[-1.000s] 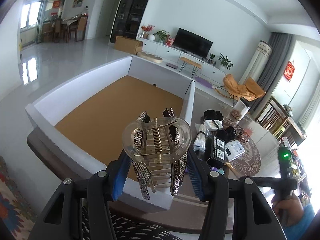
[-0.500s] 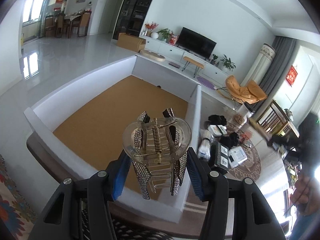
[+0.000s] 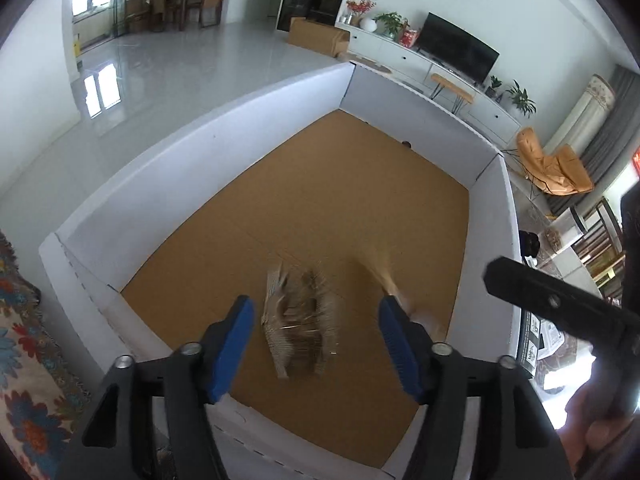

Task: Organize objects
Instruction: 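Carry the clip and tube into the cardboard-floored bin and open both tools, then bring both open tools back over the table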

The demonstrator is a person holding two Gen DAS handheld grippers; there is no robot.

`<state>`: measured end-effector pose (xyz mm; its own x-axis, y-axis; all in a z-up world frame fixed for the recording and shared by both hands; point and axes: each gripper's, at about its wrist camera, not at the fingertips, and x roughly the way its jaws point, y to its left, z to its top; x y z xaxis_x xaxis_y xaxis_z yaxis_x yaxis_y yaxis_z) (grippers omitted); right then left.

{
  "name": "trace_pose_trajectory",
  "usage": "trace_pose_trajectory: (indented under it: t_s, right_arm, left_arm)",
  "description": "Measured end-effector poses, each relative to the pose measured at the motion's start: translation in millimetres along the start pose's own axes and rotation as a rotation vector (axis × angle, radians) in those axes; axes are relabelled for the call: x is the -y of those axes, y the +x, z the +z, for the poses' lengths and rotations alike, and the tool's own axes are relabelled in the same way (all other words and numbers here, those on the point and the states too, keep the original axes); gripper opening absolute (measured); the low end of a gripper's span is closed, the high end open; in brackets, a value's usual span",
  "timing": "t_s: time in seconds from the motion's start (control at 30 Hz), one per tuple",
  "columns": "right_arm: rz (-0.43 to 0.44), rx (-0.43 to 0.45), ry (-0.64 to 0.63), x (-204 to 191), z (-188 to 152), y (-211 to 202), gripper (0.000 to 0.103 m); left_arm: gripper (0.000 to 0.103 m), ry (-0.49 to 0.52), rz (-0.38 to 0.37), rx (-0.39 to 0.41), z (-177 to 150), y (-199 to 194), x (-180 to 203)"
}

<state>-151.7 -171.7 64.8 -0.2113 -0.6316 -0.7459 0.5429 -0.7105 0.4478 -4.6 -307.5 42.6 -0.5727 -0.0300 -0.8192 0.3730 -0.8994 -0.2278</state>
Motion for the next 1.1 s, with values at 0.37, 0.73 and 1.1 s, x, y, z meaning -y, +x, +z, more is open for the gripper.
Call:
trace_pose_trajectory:
  t_s: [0.37,0.73,1.1]
  right_arm:
    - [-0.288,0.274,-0.133,52,-84,-97,0.099]
    - [-0.707,0.174,0.112,195,-236,-171,0.100]
    - [-0.747,0.143,0.217,231,-269,-170,0.102]
  left_arm:
    - [0.079,0.123,-0.205,0.137,-51,-59,83]
    - [0.095,0.495,-0.385,-0.069,-166,-16,239]
    - [0.095,0.564,-0.240,-0.011,-186,17,252]
